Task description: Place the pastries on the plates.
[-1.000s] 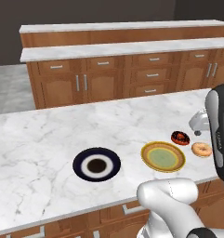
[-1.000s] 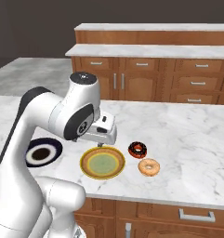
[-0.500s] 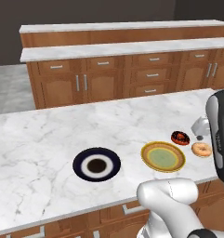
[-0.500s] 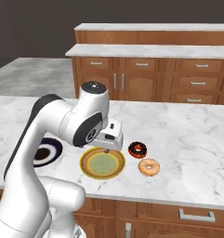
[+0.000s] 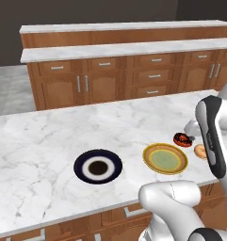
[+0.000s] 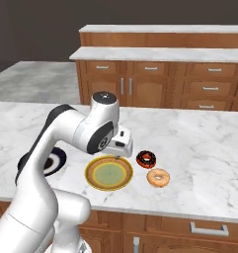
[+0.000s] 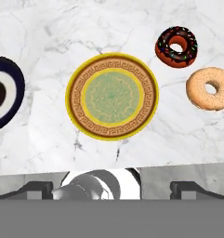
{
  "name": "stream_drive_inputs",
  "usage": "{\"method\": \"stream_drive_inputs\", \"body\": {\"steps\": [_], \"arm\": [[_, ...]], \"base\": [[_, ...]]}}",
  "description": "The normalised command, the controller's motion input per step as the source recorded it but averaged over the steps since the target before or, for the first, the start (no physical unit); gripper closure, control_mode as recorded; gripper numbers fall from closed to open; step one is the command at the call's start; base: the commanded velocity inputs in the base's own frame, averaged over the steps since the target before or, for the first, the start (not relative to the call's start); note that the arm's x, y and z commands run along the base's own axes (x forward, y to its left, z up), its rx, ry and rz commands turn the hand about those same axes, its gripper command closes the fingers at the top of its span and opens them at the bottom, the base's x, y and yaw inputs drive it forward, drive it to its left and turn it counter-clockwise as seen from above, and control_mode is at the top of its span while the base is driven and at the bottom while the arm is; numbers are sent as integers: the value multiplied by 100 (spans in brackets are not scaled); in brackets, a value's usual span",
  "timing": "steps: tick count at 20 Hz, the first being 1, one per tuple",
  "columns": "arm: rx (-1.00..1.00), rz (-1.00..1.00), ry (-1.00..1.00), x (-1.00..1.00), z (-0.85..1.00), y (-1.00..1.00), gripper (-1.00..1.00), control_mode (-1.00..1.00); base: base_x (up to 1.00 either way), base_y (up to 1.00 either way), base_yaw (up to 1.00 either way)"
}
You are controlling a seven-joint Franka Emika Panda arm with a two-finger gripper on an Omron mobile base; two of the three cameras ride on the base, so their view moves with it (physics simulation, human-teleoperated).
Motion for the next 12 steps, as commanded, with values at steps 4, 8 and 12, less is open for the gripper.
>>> {"method": "stream_drive_inputs", "body": {"steps": [4, 8, 12], "arm": [[0, 0, 3, 49, -23, -3, -100, -100], [0, 0, 0, 45, -22, -3, -100, -100], [0, 0, 0, 36, -17, -8, -100, -100]], "base": [[0, 0, 0], [0, 0, 0], [0, 0, 0]]}}
